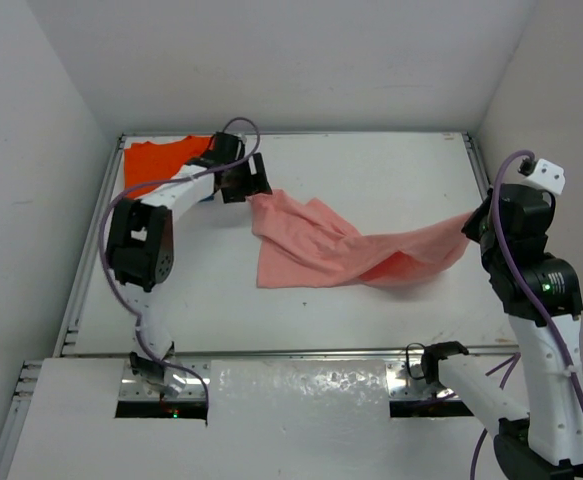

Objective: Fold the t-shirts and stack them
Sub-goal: Flatten out the tshirt

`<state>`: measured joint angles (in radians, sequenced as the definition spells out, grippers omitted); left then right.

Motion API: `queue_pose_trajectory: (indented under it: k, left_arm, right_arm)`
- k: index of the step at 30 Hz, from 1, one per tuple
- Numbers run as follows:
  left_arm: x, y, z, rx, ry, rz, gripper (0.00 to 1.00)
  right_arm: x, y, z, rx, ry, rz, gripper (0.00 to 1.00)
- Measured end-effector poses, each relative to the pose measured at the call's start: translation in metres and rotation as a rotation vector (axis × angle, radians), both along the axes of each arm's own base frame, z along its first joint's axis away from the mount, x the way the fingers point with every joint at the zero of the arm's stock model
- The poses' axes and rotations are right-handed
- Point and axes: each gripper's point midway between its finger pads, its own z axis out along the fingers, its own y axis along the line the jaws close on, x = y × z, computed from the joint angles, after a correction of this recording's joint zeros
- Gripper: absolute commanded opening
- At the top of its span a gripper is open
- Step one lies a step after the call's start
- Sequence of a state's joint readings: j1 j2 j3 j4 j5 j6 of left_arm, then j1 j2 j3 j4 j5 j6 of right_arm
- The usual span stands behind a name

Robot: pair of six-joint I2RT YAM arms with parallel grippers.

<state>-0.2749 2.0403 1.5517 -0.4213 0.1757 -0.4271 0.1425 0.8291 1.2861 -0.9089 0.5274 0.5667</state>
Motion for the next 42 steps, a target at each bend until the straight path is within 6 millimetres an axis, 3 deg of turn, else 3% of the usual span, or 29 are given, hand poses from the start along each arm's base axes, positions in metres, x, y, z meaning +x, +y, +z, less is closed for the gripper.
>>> queue_pose_trajectory:
  k: [3, 5, 10, 14, 18, 26, 42]
  left_arm:
    - [-0.023, 0.008, 0.033, 0.005, -0.025, -0.003, 0.66]
    - [-0.055, 0.017, 0.048, 0.026, -0.027, 0.001, 0.59]
    - [-0.148, 0.031, 0.052, 0.075, 0.057, 0.023, 0.55]
    - [-0.188, 0.021, 0.054, 0.081, 0.085, 0.011, 0.55]
    - [-0.204, 0.010, 0.047, 0.067, 0.096, 0.006, 0.50]
    - [-0.235, 0.011, -0.012, 0.096, 0.254, 0.061, 0.48]
    - [-0.235, -0.011, -0.055, 0.138, 0.356, 0.100, 0.46]
  right_arm:
    - [0.002, 0.001, -0.001, 0.000, 0.003, 0.005, 0.00]
    - [0.005, 0.002, -0.004, 0.000, 0.009, 0.007, 0.00]
    - [0.012, 0.005, -0.022, 0.003, 0.049, 0.020, 0.00]
    - [0.015, 0.008, -0.033, 0.004, 0.076, 0.030, 0.00]
    - [0.015, 0.009, -0.043, 0.008, 0.094, 0.040, 0.00]
    - [0.020, 0.017, -0.063, 0.030, 0.167, 0.060, 0.00]
    - [0.008, 0.016, -0.067, 0.036, 0.155, 0.060, 0.00]
